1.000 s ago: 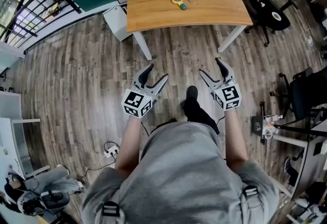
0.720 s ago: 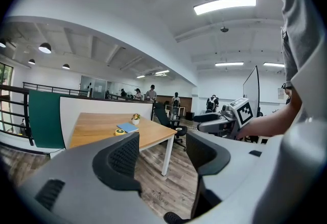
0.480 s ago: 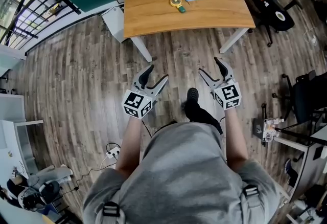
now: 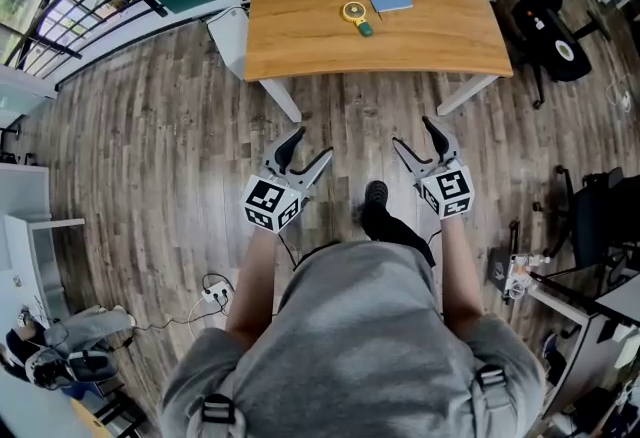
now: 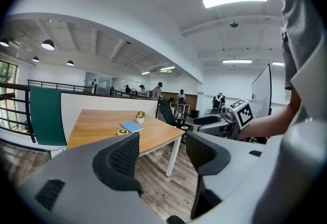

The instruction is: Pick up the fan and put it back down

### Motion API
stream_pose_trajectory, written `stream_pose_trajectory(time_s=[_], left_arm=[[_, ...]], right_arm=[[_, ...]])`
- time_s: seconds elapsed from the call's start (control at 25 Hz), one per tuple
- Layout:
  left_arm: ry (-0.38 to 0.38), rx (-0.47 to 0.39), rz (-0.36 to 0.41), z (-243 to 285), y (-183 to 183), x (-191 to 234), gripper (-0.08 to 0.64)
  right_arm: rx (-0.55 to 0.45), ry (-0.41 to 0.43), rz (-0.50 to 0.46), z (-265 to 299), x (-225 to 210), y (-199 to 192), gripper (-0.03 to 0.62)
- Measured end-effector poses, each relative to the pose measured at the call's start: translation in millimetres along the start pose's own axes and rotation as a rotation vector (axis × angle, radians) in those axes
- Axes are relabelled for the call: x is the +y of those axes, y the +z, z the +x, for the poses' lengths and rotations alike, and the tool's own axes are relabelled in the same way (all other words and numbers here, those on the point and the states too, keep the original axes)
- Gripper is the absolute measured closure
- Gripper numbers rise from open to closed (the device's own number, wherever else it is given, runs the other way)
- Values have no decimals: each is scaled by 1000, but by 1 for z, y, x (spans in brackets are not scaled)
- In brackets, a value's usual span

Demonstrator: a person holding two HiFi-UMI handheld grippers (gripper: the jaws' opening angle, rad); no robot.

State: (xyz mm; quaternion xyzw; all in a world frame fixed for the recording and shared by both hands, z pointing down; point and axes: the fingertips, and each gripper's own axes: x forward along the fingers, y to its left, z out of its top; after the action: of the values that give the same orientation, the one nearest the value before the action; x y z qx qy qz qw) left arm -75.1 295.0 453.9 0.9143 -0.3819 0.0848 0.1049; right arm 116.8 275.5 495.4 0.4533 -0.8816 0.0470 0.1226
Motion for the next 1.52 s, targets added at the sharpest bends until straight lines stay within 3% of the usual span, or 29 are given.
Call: stream_pose_trajectory(time_s=[0.8,1.52], left_arm=[[172,-1,-49,86,30,51,276],[207,-7,-78,111,29,71,276]], right_arm=[[31,187,-38,89,-90,8,285],[61,235,-70,122,-112,3,291]])
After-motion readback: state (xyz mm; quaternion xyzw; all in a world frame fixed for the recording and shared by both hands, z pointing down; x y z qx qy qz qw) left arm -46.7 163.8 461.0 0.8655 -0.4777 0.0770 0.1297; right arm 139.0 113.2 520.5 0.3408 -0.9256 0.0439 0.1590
